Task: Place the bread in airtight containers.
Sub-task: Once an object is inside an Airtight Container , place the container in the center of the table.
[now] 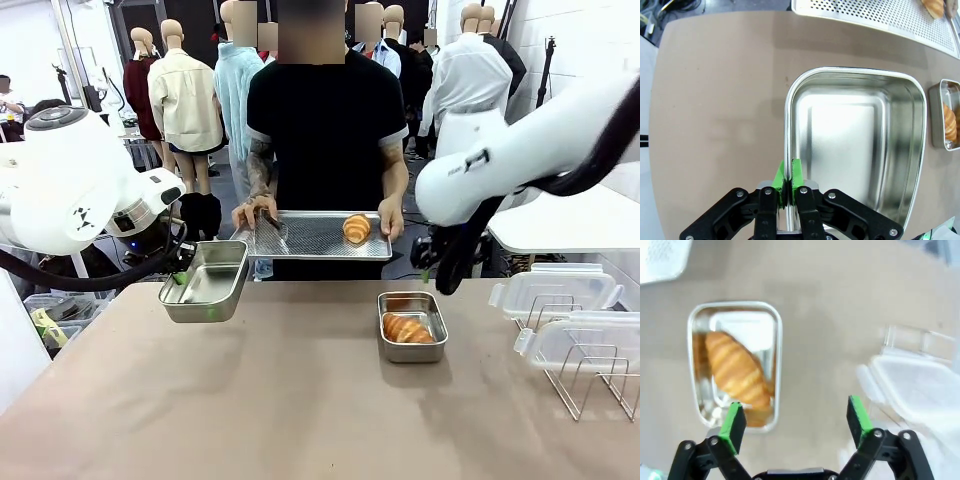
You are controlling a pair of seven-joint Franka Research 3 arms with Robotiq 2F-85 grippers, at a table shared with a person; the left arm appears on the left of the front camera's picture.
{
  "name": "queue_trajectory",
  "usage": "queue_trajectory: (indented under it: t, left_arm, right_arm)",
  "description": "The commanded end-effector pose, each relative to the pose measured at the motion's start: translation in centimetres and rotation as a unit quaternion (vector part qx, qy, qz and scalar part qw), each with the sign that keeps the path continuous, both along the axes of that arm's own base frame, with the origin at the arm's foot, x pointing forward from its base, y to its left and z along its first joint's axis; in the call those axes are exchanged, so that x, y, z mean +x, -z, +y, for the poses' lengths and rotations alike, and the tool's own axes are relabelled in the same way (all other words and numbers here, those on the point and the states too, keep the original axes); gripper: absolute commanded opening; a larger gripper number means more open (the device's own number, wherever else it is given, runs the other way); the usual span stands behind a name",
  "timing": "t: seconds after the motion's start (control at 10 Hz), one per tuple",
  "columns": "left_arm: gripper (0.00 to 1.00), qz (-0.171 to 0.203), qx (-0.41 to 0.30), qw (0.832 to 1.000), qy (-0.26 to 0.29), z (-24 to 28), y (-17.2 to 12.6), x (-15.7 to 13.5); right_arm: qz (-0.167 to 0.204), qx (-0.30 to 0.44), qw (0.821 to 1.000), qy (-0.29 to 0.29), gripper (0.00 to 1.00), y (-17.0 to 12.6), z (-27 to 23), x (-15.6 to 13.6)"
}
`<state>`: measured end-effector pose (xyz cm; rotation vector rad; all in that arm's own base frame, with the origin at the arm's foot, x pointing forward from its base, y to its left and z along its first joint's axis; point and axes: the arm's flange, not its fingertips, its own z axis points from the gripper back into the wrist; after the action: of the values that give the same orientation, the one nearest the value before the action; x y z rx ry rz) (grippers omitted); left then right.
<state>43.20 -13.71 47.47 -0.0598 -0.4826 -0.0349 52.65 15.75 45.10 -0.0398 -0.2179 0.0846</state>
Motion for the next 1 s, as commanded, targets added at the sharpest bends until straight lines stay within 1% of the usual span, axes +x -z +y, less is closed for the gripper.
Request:
queue_trajectory:
  t: [0.0,0.1,0.2,0.4,0.6,0.7,0.9]
  left_arm:
    - [0.00,-0.005,0.000,1.000,0.002,0.2,-0.3,0.0]
    - [0.00,-0.005,0.000,1.000,0.002,0.2,-0.3,0.0]
    - [0.00,-0.005,0.000,1.000,0.002,0.2,-0.3,0.0]
    - [0.00,-0.005,0.000,1.000,0.002,0.2,-0.3,0.0]
    - [0.00,-0.005,0.000,1.000,0.002,0.2,-0.3,0.0]
    - [0.00,-0.005,0.000,1.000,0.002,0.2,-0.3,0.0]
    - [0.00,-0.005,0.000,1.000,0.002,0.2,-0.3,0.0]
  right_arm:
    - [0.008,-0.016,1.000,-0.017,1.00,-3.5,-3.0,-1.9]
    - [0.020,-0.023,0.999,-0.041,1.00,-4.9,-4.7,-2.9]
    - [0.042,-0.042,0.996,-0.068,1.00,-6.0,-6.6,-4.3]
    - [0.023,-0.043,0.995,-0.090,1.00,-7.9,-10.8,-7.0]
    - [0.004,-0.008,0.997,-0.083,1.00,-9.0,-16.0,-9.2]
    - [-0.004,0.009,0.996,-0.087,1.00,-8.9,-18.3,-10.1]
    - [-0.025,0.026,0.997,-0.075,1.00,-8.8,-20.9,-10.8]
